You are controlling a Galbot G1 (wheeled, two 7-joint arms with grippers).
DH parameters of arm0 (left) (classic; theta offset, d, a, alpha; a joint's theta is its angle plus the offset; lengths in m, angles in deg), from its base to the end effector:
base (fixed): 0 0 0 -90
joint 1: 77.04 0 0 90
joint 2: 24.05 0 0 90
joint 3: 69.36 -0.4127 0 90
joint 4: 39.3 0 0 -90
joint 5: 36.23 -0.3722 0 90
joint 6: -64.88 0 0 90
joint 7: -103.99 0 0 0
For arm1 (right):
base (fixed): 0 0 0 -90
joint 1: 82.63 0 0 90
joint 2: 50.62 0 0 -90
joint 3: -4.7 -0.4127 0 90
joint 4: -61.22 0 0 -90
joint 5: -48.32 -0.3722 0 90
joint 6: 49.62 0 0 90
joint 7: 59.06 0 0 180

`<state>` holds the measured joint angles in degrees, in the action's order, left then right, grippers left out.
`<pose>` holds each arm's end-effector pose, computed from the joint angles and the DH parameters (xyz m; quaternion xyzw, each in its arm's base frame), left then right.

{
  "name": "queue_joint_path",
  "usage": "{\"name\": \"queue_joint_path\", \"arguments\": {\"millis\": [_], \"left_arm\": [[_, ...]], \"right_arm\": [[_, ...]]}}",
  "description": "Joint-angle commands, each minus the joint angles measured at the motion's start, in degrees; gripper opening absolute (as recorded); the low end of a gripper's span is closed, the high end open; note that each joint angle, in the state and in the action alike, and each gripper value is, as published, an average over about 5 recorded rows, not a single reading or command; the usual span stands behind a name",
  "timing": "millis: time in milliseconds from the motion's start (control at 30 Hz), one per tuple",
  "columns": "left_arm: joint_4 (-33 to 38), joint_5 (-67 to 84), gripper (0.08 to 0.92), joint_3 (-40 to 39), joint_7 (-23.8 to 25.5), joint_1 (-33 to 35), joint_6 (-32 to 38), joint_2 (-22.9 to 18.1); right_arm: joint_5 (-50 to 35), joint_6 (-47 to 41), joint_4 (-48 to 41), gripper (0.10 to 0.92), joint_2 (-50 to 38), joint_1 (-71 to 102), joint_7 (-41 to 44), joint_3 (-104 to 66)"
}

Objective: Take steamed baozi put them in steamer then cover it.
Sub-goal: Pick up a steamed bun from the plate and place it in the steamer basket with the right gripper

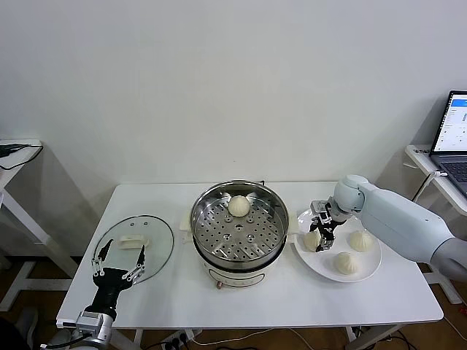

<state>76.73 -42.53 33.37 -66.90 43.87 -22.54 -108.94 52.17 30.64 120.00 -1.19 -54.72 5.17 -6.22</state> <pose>0.1557 0.0956 -0.3750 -0.0078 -0.9888 -0.1458 0.0309 0.6144 -0.1565 -0.2572 0.5247 -0.5338 0.5180 0.4140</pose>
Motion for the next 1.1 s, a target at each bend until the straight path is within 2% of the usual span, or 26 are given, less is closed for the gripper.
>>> {"name": "queue_joint_path", "arguments": {"millis": [33,400,567,867,1100], "left_arm": [[0.18,-0.03,0.823,-0.05,-0.06,0.01,-0.07,-0.03],[0.97,0.0,0.823,-0.38,-0.18,-0.11,-0.34,0.22],[1.12,-0.01,0.823,-0.51,-0.08,-0.05,-0.28,0.5],[2.37,0.33,0.823,-0.51,0.02,-0.03,-0.47,1.34],[2.43,0.47,0.823,-0.36,0.06,-0.11,-0.5,1.78]], "right_arm": [[-1.7,-0.31,1.87,0.711,-1.78,-1.97,0.47,1.22],[-21.21,-6.98,19.61,0.704,-13.79,-27.13,2.09,20.94],[-26.54,-10.72,26.64,0.704,-15.64,-40.2,2.8,29.7],[-34.98,-19.72,36.53,0.704,-10.16,-54.46,0.98,38.32],[-40.84,-24.23,36.82,0.704,0.05,-53.56,-2.89,37.32]]}}
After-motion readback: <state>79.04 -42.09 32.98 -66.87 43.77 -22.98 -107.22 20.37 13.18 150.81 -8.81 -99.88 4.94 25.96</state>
